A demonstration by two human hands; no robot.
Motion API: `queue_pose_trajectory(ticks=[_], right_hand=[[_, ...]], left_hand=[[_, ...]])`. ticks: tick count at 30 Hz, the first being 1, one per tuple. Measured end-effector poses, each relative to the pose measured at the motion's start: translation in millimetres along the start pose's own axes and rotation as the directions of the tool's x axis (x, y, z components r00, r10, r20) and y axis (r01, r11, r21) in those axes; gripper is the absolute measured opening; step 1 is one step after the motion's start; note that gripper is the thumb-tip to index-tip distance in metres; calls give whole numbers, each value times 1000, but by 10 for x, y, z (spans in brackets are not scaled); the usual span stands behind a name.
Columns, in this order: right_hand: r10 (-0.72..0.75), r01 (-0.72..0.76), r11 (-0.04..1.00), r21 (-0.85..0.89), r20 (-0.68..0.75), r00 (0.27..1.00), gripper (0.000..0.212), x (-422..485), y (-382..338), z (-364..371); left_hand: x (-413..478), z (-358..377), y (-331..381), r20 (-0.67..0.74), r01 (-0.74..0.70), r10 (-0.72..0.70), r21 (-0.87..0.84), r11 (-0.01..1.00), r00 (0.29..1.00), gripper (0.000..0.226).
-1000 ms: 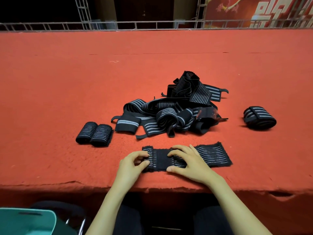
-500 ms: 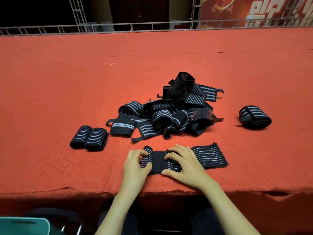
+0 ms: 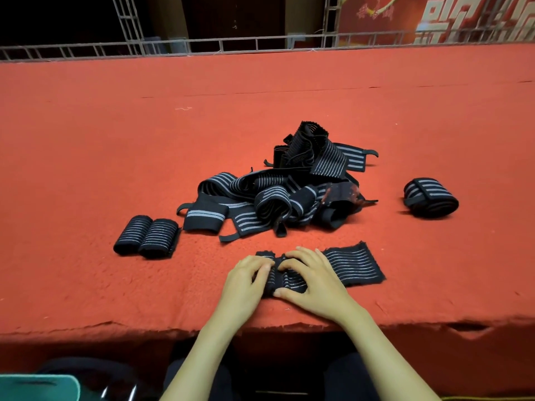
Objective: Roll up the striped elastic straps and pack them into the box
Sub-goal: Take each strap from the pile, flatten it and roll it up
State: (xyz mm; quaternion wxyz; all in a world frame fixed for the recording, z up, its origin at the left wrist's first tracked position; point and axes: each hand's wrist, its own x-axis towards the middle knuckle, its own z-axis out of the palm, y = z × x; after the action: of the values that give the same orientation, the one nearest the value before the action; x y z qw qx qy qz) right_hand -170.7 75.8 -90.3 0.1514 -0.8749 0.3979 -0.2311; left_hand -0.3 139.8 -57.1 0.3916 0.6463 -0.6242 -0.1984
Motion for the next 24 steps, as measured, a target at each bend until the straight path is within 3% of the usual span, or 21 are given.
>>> queue_pose_trajectory(ticks=[5,9,14,19,24], right_hand=[[-18,17,1000,9,26,1000,56,-8,6,-20],[-6,0,998,57,95,995,62,-20,46,-129],[62,-66,998,20,179,982,71,-50,164,-318],[30,-32,999,5,243,970,60,29,95,-371],[-3,5,1000,-6,302,953,48,202,-28,-296]], left_hand=[[23,-94,-81,15,159,-159,-208,965,987,32],[34,-20,-89,-5,278,-283,-169,946,959,34],[88,77,4,-23,298,-304,-144,944,952,37],[112,66,18,-38,307,-319,-192,932,947,39],[23,-165,-143,-143,324,-370,-269,907,918,37]])
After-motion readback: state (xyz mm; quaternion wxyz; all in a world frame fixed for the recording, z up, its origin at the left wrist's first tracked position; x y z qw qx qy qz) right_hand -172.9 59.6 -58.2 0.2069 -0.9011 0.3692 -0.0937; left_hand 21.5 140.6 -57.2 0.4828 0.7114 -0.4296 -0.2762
